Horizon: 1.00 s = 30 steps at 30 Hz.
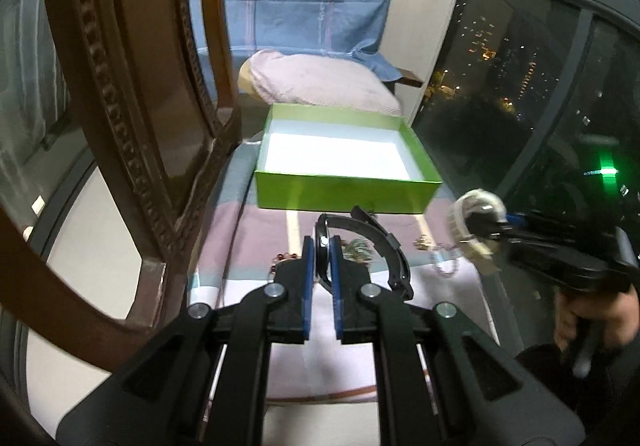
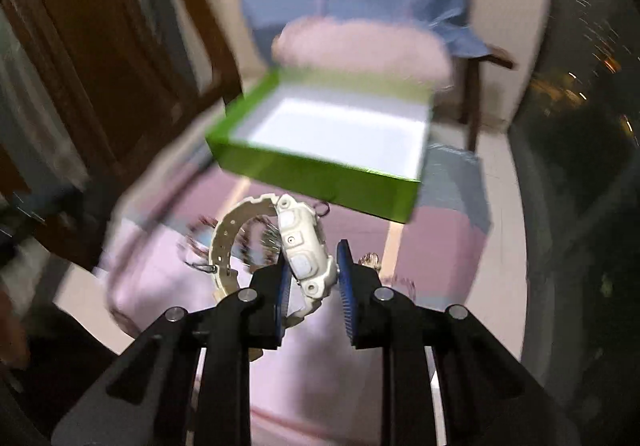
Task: Organize jewelry
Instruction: 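Carry the black watch in the left gripper while the right carries the white watch over the green box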
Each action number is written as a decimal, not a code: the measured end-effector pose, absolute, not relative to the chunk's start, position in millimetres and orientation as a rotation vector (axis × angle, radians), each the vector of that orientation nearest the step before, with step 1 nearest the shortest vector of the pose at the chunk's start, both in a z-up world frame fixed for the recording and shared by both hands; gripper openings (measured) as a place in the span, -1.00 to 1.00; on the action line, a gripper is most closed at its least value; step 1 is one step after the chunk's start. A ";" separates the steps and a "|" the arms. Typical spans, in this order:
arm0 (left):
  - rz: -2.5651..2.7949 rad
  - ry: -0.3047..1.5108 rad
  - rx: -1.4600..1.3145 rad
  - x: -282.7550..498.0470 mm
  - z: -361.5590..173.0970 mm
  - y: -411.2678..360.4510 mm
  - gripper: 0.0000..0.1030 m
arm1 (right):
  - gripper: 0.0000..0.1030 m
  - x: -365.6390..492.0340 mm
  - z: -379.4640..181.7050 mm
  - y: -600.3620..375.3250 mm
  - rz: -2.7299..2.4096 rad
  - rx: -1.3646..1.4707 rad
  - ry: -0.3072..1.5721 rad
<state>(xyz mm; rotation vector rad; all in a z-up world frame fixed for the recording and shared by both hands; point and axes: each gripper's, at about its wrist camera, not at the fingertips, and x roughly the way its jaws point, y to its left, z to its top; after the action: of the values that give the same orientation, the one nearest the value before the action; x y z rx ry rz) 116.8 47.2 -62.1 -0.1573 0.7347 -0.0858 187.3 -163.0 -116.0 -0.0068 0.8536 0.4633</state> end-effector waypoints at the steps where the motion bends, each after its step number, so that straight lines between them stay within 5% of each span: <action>1: -0.090 0.727 -0.153 110.6 -55.9 42.9 -0.84 | -0.56 176.4 -107.4 -166.8 0.450 0.016 0.830; 9: -0.114 0.697 -0.110 65.8 -34.4 15.5 -0.84 | -0.56 83.8 -65.6 -186.1 0.349 0.106 0.694; 30: -0.092 0.634 -0.106 10.0 -13.6 9.8 -0.84 | -0.56 37.5 -50.5 -184.3 0.345 0.114 0.639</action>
<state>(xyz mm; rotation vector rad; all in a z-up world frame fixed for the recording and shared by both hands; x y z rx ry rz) 10.0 9.8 -13.6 -0.1065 0.6345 -0.0918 37.5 -184.3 -50.5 0.1141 0.6389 0.3447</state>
